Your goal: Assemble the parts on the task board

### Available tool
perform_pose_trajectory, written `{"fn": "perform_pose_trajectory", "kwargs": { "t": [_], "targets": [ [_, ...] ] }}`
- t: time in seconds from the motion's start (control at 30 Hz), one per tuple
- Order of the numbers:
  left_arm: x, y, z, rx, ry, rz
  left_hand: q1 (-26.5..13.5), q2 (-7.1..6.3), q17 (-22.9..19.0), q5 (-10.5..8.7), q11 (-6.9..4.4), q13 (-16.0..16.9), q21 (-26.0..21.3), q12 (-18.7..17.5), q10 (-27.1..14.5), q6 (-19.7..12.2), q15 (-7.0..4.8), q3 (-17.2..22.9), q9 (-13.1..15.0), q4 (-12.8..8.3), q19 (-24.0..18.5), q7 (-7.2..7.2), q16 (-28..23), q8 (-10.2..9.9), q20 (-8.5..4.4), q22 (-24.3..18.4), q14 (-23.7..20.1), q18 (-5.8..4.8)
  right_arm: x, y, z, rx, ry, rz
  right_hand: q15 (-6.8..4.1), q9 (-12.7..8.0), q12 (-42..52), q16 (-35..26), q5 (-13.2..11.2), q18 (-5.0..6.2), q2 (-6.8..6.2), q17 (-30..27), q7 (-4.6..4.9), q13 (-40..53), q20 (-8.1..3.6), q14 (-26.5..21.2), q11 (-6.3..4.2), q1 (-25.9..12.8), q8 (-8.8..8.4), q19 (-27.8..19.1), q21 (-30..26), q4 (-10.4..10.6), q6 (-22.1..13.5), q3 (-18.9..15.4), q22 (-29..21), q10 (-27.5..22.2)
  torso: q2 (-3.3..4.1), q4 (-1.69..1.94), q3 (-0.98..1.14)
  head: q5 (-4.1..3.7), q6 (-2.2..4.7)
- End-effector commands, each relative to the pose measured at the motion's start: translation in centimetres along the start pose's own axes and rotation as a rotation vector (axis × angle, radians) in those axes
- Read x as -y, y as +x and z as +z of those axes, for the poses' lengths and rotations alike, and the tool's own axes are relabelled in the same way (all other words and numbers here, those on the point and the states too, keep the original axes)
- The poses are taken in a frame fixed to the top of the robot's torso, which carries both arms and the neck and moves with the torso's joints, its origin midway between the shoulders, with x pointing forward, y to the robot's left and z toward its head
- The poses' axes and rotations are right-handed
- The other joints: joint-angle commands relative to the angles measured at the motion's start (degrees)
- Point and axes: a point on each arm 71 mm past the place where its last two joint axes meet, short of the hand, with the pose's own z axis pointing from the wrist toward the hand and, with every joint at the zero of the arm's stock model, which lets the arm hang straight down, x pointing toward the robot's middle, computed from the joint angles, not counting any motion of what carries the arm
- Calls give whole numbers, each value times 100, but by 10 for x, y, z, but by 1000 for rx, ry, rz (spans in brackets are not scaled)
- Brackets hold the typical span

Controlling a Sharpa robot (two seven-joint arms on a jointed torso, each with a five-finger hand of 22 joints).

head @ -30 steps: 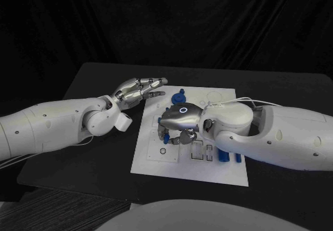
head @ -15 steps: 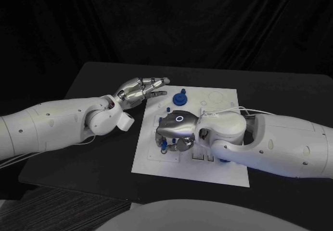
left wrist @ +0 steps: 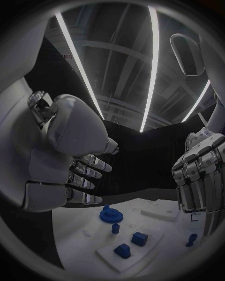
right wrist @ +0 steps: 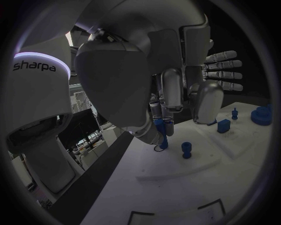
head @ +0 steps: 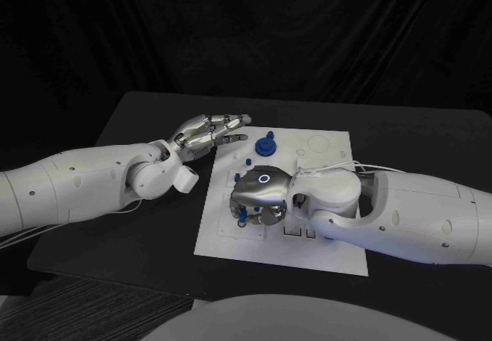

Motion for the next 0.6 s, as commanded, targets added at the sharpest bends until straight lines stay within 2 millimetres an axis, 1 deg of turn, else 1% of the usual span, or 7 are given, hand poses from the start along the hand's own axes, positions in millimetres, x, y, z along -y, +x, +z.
{"fn": "perform_pose_trajectory", "kwargs": {
  "t": [0.03,0.1,0.3,0.37,0.47,0.6],
  "targets": [
    [1,2,1,-16,18,-15,66,7,9,28,4,-7,28,-16,-37,8,29,29,0,0,14,9,33,20,20,14,28,48,1,1,1,-1,14,-37,46,6,13,34,28,37,47,2,11,12,19,261,-9,-2,-25,-20,-19,6,-15,31,869,56,-7,10,-4,-18,-1],
    [1,2,1,-19,18,-17,76,10,10,30,6,-7,37,-13,-37,14,31,36,0,0,29,11,37,22,24,38,32,50,1,2,1,-11,16,-38,47,6,12,30,29,39,47,-5,12,13,19,259,-8,-3,-26,-24,-28,5,-16,32,867,54,-7,11,-4,-15,-1],
    [0,3,2,-25,17,-21,87,12,11,34,9,-7,47,-11,-38,18,31,43,1,-1,45,13,40,25,27,59,34,53,2,7,2,-30,21,-35,51,7,7,18,26,42,41,-22,18,15,21,252,-2,-20,-35,-33,-48,3,-22,33,862,50,-1,0,-1,6,-1],
    [0,3,2,-26,16,-21,90,13,11,35,9,-7,49,-11,-38,18,32,45,1,-1,48,14,41,25,28,61,35,53,1,7,2,-32,20,-33,51,7,7,17,25,45,41,-24,18,15,22,252,-2,-21,-36,-37,-62,3,-23,33,859,50,0,1,-2,1,-1],
    [0,3,2,-27,15,-22,101,16,12,39,12,-7,56,-12,-39,15,32,53,1,-2,58,16,46,25,32,70,41,55,0,8,3,-33,16,-32,52,9,10,16,19,42,42,-25,18,18,22,250,-3,-26,-37,-35,-49,1,-21,34,862,55,0,4,-7,-7,-1],
    [0,3,2,-29,14,-23,106,17,12,42,13,-7,58,-12,-39,21,33,57,1,-3,60,17,46,27,34,69,41,55,-3,8,3,-34,10,-30,51,16,20,16,7,43,44,-25,14,29,24,248,-9,-35,-36,-38,-50,-11,-7,37,861,77,4,8,-1,-9,-1]
  ]
}}
